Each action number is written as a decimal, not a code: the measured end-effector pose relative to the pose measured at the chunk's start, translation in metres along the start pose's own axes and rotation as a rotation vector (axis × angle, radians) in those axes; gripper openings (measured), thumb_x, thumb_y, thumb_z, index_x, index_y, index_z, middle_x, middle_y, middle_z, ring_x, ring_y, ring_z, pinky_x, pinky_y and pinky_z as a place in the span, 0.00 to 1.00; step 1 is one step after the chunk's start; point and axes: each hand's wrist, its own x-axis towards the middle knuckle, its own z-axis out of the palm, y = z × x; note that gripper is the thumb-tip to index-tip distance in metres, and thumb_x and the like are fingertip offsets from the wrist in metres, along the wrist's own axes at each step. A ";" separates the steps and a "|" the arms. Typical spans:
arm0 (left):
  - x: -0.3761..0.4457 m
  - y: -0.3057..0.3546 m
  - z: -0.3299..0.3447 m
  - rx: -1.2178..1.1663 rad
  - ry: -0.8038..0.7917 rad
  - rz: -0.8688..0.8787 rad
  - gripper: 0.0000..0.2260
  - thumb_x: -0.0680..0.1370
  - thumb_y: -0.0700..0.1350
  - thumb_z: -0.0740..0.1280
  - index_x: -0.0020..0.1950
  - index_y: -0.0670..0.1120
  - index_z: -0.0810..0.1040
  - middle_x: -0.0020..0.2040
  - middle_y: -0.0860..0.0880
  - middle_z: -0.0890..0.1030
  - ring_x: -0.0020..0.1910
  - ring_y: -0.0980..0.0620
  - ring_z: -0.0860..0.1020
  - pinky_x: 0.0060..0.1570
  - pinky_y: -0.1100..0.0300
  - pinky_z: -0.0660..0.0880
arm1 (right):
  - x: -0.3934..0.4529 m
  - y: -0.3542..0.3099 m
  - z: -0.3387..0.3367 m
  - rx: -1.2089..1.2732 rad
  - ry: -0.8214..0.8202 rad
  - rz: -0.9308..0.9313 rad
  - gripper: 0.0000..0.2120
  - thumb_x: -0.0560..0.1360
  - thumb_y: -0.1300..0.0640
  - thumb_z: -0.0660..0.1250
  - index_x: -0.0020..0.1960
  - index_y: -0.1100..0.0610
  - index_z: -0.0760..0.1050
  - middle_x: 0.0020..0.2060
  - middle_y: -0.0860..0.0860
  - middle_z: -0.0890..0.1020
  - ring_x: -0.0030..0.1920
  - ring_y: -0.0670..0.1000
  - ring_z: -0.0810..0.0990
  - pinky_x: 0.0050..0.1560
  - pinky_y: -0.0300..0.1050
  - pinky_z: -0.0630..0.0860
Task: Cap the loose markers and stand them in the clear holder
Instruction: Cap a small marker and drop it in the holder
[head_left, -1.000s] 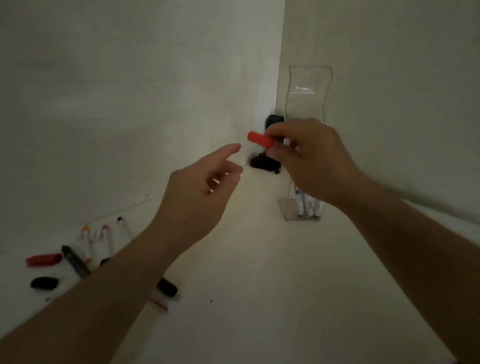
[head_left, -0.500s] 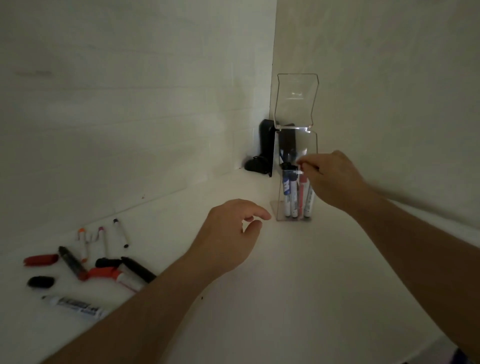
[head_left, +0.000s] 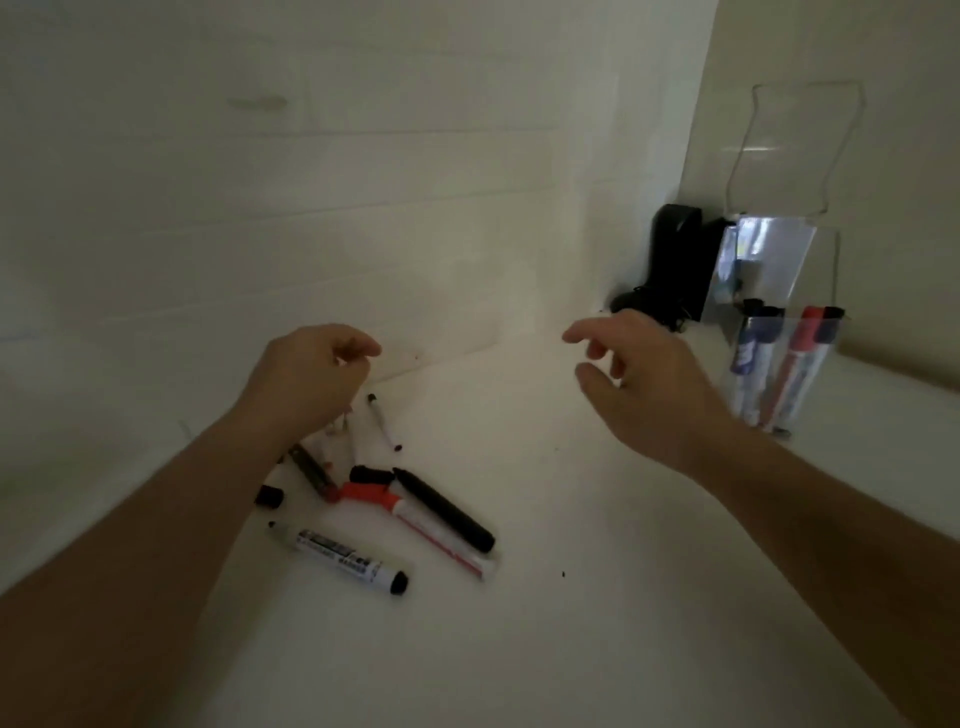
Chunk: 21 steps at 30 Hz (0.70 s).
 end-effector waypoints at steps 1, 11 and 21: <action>0.000 -0.011 -0.003 0.018 -0.006 -0.036 0.09 0.80 0.46 0.66 0.55 0.57 0.83 0.50 0.55 0.81 0.43 0.58 0.78 0.44 0.63 0.73 | 0.004 -0.010 0.018 0.029 -0.062 0.002 0.14 0.78 0.54 0.68 0.62 0.42 0.76 0.48 0.41 0.74 0.41 0.40 0.74 0.44 0.33 0.67; -0.010 -0.038 -0.008 0.135 -0.076 0.050 0.07 0.79 0.50 0.67 0.50 0.60 0.83 0.44 0.59 0.81 0.38 0.60 0.79 0.38 0.63 0.74 | 0.046 -0.090 0.133 0.177 -0.477 -0.009 0.14 0.79 0.48 0.66 0.64 0.43 0.79 0.52 0.47 0.79 0.47 0.44 0.75 0.51 0.38 0.69; -0.002 -0.060 -0.009 0.151 0.033 -0.116 0.11 0.79 0.47 0.63 0.54 0.59 0.83 0.48 0.54 0.82 0.43 0.47 0.82 0.47 0.50 0.82 | 0.053 -0.091 0.144 0.019 -0.472 0.008 0.08 0.77 0.54 0.67 0.47 0.52 0.85 0.43 0.48 0.83 0.46 0.49 0.81 0.46 0.42 0.76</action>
